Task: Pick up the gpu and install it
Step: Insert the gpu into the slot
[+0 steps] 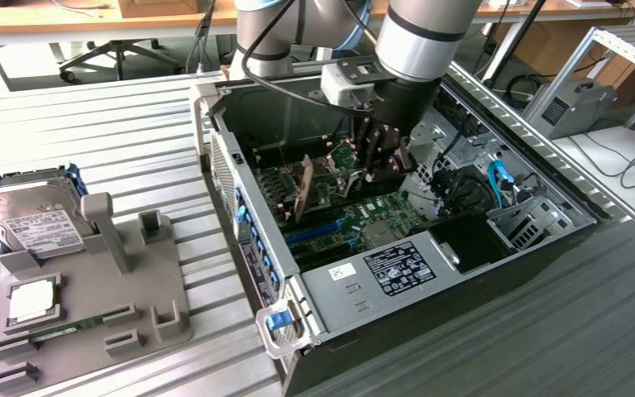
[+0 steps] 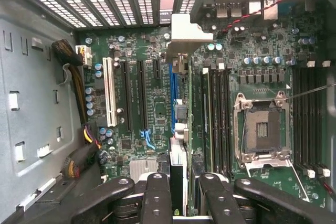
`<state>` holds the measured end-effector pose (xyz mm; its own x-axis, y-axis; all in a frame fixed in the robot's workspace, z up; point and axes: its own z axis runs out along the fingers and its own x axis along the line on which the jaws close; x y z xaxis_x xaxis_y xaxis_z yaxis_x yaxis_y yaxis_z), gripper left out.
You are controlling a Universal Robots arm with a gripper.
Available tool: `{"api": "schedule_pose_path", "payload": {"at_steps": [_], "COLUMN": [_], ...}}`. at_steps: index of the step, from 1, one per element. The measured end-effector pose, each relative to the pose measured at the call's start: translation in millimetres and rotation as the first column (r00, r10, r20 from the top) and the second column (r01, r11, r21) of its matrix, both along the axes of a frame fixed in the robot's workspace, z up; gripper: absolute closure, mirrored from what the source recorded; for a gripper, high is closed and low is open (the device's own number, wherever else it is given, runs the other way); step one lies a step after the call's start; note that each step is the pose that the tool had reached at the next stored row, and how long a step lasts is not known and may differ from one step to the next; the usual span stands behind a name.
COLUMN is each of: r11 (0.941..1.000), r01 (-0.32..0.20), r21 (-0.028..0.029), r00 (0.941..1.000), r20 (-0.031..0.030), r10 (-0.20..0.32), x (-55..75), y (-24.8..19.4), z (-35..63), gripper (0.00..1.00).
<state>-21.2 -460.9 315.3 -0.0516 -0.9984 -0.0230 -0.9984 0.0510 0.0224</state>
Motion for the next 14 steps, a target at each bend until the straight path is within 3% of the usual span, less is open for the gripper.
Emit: {"api": "schedule_pose_path", "payload": {"at_steps": [14], "r11": [1.0], "r01": [-0.009], "r21": [0.0], "r00": [1.0], "r20": [0.0], "r10": [0.009], "x": [-6.2], "y": [-3.8], "z": [-0.4], "gripper": [0.74]}}
